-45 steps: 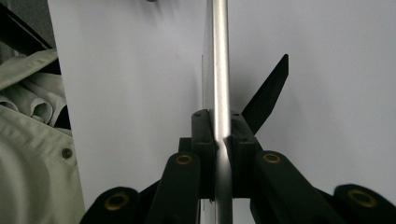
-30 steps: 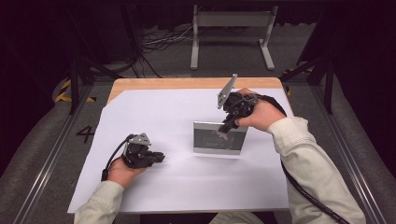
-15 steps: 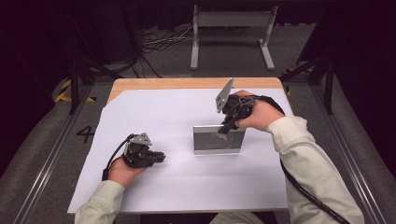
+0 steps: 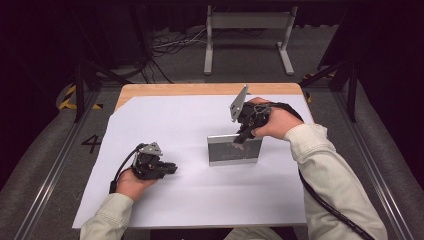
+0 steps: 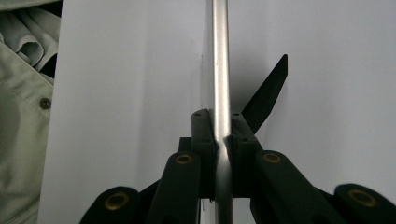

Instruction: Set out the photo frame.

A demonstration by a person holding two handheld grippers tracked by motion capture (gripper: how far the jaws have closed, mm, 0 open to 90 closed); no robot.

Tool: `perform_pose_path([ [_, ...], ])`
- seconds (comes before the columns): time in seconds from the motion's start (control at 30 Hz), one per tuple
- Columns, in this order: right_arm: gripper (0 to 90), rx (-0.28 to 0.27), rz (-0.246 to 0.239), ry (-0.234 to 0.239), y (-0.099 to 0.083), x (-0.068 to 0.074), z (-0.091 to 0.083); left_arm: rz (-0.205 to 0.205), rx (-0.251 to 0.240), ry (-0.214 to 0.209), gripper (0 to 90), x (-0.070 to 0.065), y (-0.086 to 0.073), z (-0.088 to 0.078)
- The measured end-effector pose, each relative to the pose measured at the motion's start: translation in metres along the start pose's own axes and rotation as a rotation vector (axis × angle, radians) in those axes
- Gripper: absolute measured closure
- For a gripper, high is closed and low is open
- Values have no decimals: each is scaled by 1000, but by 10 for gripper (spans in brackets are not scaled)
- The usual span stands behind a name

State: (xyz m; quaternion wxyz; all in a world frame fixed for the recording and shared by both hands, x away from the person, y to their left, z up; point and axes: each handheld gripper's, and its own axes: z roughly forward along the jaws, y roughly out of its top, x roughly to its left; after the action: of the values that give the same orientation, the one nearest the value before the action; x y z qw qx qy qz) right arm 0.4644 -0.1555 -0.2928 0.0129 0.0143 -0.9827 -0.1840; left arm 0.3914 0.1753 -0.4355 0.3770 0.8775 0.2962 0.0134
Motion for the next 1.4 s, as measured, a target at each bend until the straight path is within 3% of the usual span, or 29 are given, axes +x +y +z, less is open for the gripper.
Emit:
perform_pose_path([
  [0.2,833,1,-14,-12,-2,-2,0,2,0,0,790,0,0,1],
  [0.53,787,-19,-11,-89,-4,-5,-4,5,4,-2,785,0,1,2],
  [0.77,718,-49,44,-139,-6,-7,-8,4,4,-4,784,0,1,2],
  [0.83,758,-49,60,-154,-7,-7,-8,3,4,-5,784,0,1,2],
  [1.03,752,-44,114,-166,-7,-7,-9,7,4,-9,783,0,3,3],
  [1.4,693,-71,151,-180,-9,-6,-9,12,3,-8,783,0,4,4],
])
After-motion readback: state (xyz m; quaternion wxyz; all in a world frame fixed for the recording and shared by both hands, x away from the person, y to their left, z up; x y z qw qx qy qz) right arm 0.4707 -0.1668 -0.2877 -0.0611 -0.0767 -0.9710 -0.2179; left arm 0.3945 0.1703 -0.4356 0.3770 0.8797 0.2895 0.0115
